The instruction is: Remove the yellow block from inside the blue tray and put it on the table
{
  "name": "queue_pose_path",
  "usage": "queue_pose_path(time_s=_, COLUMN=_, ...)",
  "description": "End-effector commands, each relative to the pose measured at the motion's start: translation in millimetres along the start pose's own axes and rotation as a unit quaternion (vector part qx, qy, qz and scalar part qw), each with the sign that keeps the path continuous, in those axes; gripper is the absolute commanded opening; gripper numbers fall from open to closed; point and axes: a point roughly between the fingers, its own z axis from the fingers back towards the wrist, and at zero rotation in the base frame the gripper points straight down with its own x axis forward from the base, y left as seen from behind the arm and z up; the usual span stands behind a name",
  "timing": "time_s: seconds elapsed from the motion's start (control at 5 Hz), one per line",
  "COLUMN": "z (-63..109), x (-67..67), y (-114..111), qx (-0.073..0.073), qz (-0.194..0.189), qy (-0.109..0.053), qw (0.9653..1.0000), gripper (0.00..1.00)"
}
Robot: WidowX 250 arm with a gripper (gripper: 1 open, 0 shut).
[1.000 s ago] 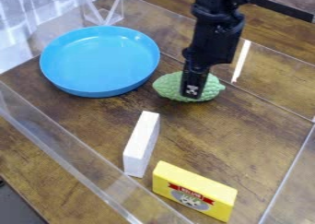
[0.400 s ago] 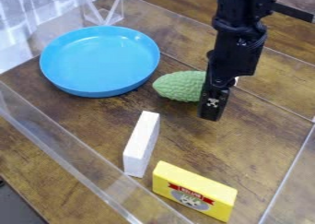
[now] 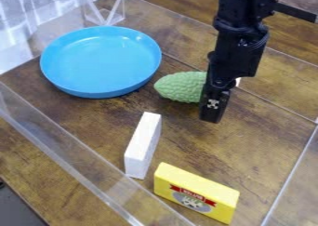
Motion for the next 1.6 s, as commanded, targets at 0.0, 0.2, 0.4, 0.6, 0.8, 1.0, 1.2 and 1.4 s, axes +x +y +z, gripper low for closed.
queue_pose_path(time_s=0.0, z=31.4, x=3.0, y=-3, qx=0.035, qz=0.008, qy=-0.021, qw=0.9991, gripper=1.0)
queue_pose_path(time_s=0.2, z=40.4, x=9.2, y=-10, qx=0.034, qz=0.001, qy=-0.019, qw=0.9992, gripper=1.0)
queue_pose_path(time_s=0.4, z=50.7, x=14.9, y=-17, qx=0.034, qz=-0.006, qy=-0.015, qw=0.9993, gripper=1.0)
queue_pose_path(time_s=0.6, z=53.8, x=8.4, y=-11, qx=0.031, qz=0.006, qy=-0.004, qw=0.9995, gripper=1.0)
queue_pose_path(time_s=0.8, z=51.5, x=2.4, y=-8, qx=0.03, qz=0.009, qy=0.001, qw=0.9995, gripper=1.0)
queue_pose_path(time_s=1.0, z=54.0, x=-5.0, y=0, qx=0.029, qz=0.018, qy=0.003, qw=0.9994, gripper=1.0)
queue_pose_path(time_s=1.2, z=57.1, x=-12.0, y=8, qx=0.032, qz=0.033, qy=0.003, qw=0.999, gripper=1.0)
queue_pose_path(time_s=1.4, z=54.5, x=-8.4, y=3, qx=0.036, qz=0.017, qy=-0.005, qw=0.9992, gripper=1.0)
